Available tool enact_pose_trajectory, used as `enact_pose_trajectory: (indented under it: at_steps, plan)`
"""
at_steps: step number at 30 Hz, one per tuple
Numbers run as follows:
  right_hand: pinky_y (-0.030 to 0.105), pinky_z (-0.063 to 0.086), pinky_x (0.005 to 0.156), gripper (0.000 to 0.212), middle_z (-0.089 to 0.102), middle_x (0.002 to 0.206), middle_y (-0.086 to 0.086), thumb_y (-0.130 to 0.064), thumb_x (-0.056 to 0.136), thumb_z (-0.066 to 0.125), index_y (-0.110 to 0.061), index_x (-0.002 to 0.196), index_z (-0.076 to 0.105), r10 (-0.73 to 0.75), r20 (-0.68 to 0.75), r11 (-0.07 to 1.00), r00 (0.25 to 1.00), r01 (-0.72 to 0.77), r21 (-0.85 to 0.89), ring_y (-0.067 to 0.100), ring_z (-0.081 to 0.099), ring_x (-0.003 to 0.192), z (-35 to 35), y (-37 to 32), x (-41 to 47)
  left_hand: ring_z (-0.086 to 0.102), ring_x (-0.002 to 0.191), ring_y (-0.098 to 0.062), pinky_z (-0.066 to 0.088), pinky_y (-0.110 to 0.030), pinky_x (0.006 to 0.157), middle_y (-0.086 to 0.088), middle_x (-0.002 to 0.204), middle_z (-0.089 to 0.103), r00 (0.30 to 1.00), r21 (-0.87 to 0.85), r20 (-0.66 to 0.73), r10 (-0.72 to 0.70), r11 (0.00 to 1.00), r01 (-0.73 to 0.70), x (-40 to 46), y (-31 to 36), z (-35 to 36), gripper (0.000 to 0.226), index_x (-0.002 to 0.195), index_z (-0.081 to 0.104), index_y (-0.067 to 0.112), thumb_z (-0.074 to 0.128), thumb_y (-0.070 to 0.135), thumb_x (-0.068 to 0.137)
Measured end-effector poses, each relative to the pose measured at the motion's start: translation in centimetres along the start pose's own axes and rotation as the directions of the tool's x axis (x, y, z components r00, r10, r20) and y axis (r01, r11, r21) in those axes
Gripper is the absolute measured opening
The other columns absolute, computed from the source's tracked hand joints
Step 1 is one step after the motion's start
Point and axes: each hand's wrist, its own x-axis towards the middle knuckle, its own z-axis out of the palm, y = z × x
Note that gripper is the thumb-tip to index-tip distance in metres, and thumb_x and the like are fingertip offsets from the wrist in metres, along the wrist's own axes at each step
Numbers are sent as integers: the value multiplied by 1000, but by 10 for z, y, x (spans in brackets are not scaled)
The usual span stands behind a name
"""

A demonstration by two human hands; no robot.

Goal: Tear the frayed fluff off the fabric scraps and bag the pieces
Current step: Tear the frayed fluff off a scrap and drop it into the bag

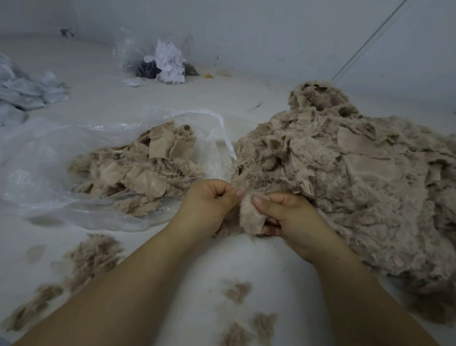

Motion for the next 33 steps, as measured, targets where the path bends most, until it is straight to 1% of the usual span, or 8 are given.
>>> enact_pose_trajectory:
  at_steps: [5,7,11,14,17,23,28,33]
  plan:
    - [20,51,51,17,66,60,3,-22,88,66,-6,85,73,49,-75,989,996,-38,143,11,61,55,1,-2,1,26,33,-9,23,-13,39,1,39,37,998,-122,66,5,993,3,0,2,-7,38,53,64,14,63,15,91]
    - [19,50,50,19,55,49,-5,-20,91,64,-14,76,75,60,-120,981,991,-36,193,7,56,49,-1,-3,2,30,33,-8,25,-13,38,-1,42,46,965,-91,262,25,996,-1,-1,5,-16,25,59,71,15,71,21,84]
    - [18,46,49,19,61,56,-3,-24,93,63,-8,90,73,37,-82,992,996,-27,124,6,53,51,1,-5,-1,46,33,-6,34,-15,38,-3,61,69,629,110,771,-96,994,16,-10,13,-28,11,87,78,13,78,18,77]
    - [17,45,47,20,60,57,-2,-24,94,62,-7,88,70,51,-81,994,995,-42,105,7,51,51,1,-6,-2,44,28,-10,32,-15,35,-5,55,65,781,161,608,-141,986,53,-10,13,-21,25,69,73,12,82,33,76]
    - [17,44,46,21,54,47,-8,-24,94,61,-6,85,66,47,-70,996,996,-42,73,3,48,44,2,-6,-1,40,27,-16,30,-18,33,-7,44,55,986,149,151,-68,988,45,-4,7,-13,40,57,56,10,83,35,73]
    - [17,44,46,24,50,45,-9,-29,91,62,-7,82,67,19,-28,998,999,-17,63,6,47,45,2,-5,-2,49,36,-22,32,-19,32,-16,59,62,962,251,233,-142,965,81,-8,5,-2,28,84,69,2,83,26,78]
    - [17,44,47,24,57,50,-6,-30,93,62,-13,77,67,0,-38,997,999,3,82,4,49,47,2,-5,-2,48,28,-12,30,-14,31,-13,55,64,727,191,643,-239,970,150,-12,10,-20,19,75,71,0,71,15,88]
    - [17,44,47,28,63,58,0,-32,91,62,-15,73,75,-2,-4,999,1000,2,36,6,54,50,1,-5,-2,42,26,-18,23,-14,32,-16,53,59,934,133,295,-200,977,167,-6,10,-10,46,80,60,6,79,46,69]
